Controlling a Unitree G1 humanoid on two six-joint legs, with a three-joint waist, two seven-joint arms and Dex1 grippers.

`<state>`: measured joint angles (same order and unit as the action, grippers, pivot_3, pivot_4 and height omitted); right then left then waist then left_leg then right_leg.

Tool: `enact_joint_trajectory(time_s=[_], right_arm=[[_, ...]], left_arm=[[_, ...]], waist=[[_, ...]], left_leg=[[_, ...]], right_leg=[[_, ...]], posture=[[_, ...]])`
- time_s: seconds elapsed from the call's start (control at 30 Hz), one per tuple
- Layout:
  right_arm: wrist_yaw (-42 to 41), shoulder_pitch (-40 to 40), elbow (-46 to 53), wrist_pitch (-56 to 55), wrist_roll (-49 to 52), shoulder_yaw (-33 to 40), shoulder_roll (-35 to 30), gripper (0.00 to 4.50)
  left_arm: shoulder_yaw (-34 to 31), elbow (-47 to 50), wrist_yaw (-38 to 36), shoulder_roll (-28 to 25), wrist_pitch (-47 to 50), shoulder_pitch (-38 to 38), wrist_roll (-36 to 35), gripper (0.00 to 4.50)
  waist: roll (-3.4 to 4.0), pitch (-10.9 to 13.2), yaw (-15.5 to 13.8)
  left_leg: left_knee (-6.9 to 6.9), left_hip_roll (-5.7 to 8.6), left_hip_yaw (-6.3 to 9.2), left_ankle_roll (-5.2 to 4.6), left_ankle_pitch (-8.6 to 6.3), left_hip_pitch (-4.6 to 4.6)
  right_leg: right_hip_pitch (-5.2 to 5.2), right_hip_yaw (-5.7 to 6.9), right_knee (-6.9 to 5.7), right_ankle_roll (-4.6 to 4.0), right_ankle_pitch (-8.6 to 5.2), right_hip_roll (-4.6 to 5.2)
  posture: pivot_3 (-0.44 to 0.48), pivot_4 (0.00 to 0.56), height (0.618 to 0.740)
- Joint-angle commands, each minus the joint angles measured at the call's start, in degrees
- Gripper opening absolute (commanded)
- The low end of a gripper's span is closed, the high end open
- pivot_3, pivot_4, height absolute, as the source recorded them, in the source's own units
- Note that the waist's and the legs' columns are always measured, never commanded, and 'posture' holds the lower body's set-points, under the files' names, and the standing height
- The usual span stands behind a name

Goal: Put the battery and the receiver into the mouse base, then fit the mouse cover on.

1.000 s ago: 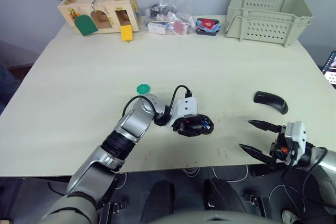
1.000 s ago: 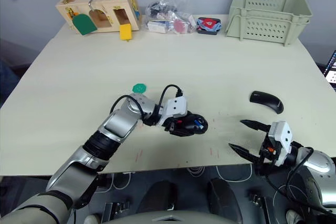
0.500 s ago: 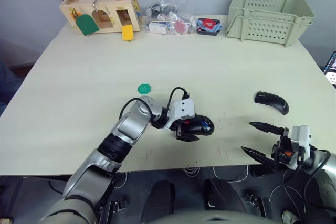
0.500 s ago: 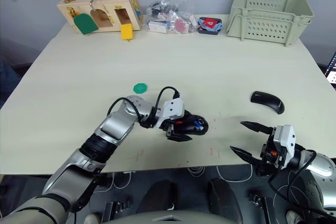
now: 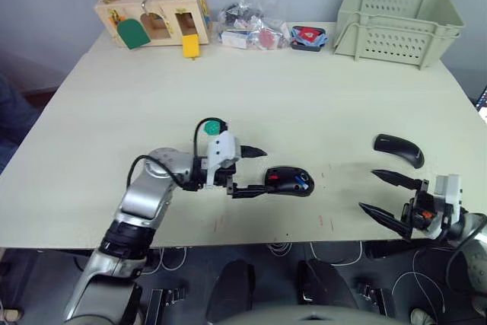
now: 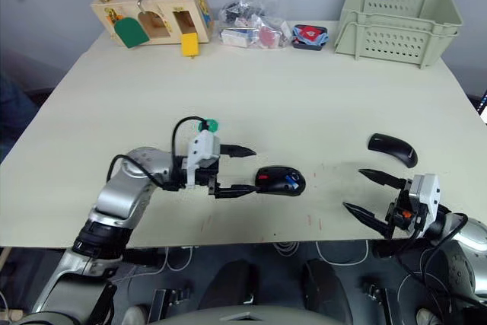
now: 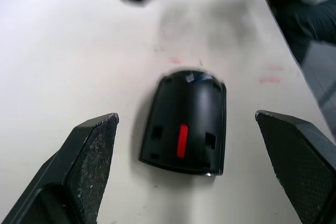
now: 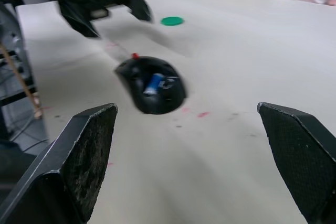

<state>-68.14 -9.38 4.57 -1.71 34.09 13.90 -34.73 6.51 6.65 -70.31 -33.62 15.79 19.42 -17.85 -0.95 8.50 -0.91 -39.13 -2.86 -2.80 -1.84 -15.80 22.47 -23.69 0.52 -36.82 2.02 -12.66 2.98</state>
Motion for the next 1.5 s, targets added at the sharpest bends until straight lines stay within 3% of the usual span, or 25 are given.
enact_joint_trajectory(time_s=[0.03,0.37,0.67,0.9,1.5], right_arm=[[-0.1,1.5,-2.2,-0.8,-0.1,2.6,-1.4,4.50],[-3.1,10.6,-16.1,-2.5,-2.4,4.8,-6.4,4.50],[-8.3,22.5,-38.7,-8.7,-7.5,4.4,-12.2,4.50],[-7.3,32.0,-53.1,-10.0,-14.9,1.2,-16.4,4.50],[-7.0,47.5,-67.5,-8.1,-26.0,-6.4,-16.8,4.50]], left_arm=[[-3.9,3.9,-2.1,-1.2,-2.7,-3.2,-4.9,4.46],[-9.1,7.3,-8.9,-9.1,-1.4,-8.9,-13.0,4.46],[-11.5,7.4,-10.8,-12.0,-0.6,-7.7,-17.3,4.46],[-13.1,7.5,-14.2,-13.7,-2.2,-8.6,-18.7,4.46],[-15.7,12.0,-13.9,-16.1,0.6,-9.0,-23.3,4.46]], waist=[[0.01,0.0,0.1],[0.14,0.1,0.1],[0.21,0.2,0.2],[0.31,0.3,0.4],[0.34,0.3,1.7]], left_leg=[[0.00,0.00,0.00,0.00,0.00,0.00],[0.01,0.00,-0.16,0.00,0.00,0.00],[0.02,-0.02,-0.23,0.00,0.00,-0.03],[0.03,-0.03,-0.41,0.00,0.00,-0.09],[0.04,-0.10,-0.55,0.01,0.00,-0.13]], right_leg=[[0.00,-0.01,0.00,0.00,0.00,0.00],[-0.01,0.01,0.01,0.00,0.00,0.00],[-0.01,-0.02,0.02,0.00,0.00,-0.03],[-0.01,-0.16,0.02,0.00,0.01,-0.03],[-0.03,-0.26,0.02,0.00,0.01,-0.04]], posture=[[0.000,0.150,0.740],[0.000,0.150,0.740],[0.000,0.150,0.740],[0.000,0.150,0.740],[0.000,0.150,0.740]])
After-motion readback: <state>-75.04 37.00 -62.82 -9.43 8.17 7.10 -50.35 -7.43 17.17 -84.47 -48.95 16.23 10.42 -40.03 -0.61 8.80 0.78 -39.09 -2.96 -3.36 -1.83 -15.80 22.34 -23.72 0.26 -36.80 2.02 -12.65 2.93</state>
